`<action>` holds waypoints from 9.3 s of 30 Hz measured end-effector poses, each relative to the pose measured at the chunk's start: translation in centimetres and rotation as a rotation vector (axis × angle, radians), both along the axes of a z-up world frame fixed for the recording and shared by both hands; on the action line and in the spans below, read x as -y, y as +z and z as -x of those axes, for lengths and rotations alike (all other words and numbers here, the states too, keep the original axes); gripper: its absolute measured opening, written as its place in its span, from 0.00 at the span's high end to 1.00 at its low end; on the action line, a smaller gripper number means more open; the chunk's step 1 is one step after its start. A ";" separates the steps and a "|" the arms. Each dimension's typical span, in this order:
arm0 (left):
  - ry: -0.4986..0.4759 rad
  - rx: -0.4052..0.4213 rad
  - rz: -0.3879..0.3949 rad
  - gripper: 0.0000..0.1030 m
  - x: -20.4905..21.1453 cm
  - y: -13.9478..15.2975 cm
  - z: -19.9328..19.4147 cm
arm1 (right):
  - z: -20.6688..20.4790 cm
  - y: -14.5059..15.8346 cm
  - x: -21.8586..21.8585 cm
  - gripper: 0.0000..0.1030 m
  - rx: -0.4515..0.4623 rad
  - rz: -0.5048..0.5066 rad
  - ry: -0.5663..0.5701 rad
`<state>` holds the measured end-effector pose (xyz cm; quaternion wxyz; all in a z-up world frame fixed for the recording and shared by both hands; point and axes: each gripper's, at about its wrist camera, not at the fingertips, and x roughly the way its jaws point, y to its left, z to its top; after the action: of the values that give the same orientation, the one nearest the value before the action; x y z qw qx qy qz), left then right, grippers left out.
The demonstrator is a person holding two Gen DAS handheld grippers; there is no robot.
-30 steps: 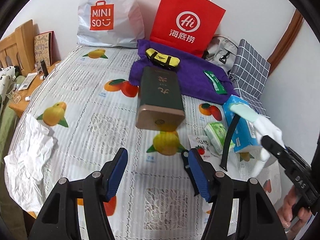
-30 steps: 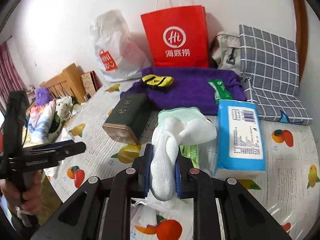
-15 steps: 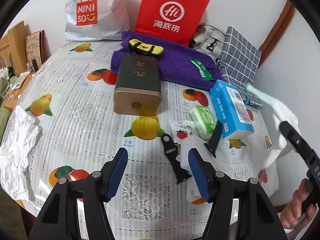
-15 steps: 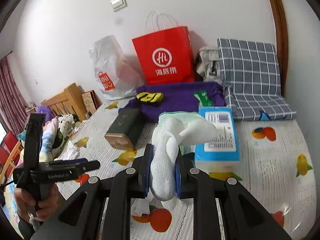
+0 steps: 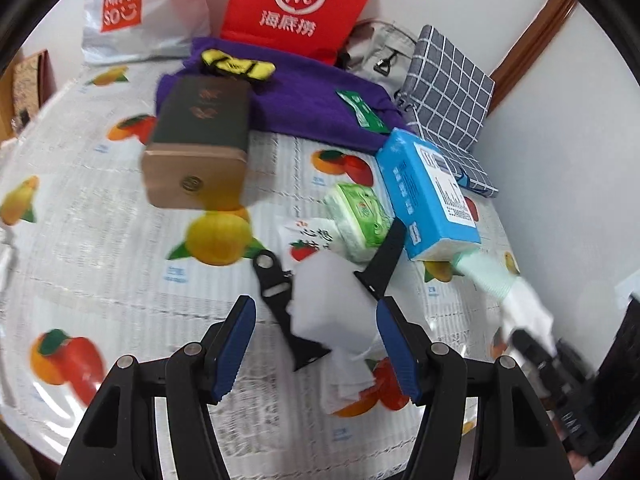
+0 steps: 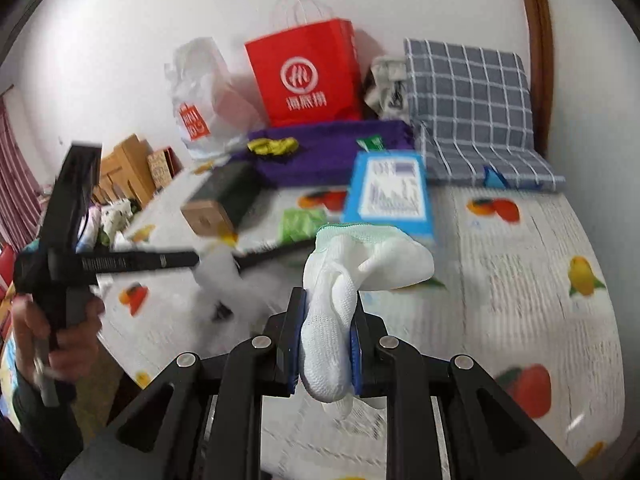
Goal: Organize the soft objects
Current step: 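Grasp the white foam block with the left tool while the right tool lifts the glove, then carry the foam block with the left tool while the right tool carries the glove toward the purple towel, then lower the foam block onto the towel and open the left tool while the right tool releases the glove there, then grasp the white crumpled tissue with the left tool while the right tool grasps the white mesh bag, then carry the tissue with the left tool while the right tool carries the mesh bag toward the towel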
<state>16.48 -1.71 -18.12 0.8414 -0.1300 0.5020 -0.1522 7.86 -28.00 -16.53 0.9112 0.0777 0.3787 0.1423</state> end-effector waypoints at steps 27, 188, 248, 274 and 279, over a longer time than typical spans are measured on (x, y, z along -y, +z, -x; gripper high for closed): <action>0.156 0.043 -0.038 0.62 -7.4 0.6 0.6 | -4.4 -8.3 2.4 0.29 -0.179 0.078 -0.192; 0.175 -0.009 -0.060 0.40 -9.9 5.2 -15.3 | -21.3 1.7 -6.5 0.50 -0.100 0.100 0.032; -0.017 -0.044 -0.218 0.80 0.8 -3.1 0.1 | -1.9 -4.1 -6.6 0.94 -0.077 -0.053 0.208; 0.142 -0.068 -0.218 0.80 -6.0 -3.4 1.2 | -0.1 -4.9 1.5 0.94 -0.129 0.063 -0.106; 0.138 -0.066 -0.176 0.80 -6.1 -3.3 1.1 | -0.6 -8.4 1.8 0.94 -0.204 0.031 -0.123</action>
<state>15.43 4.43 -21.41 0.8411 -0.0948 0.5306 -0.0452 8.45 -29.82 -24.89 0.8761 0.1009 0.4659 0.0714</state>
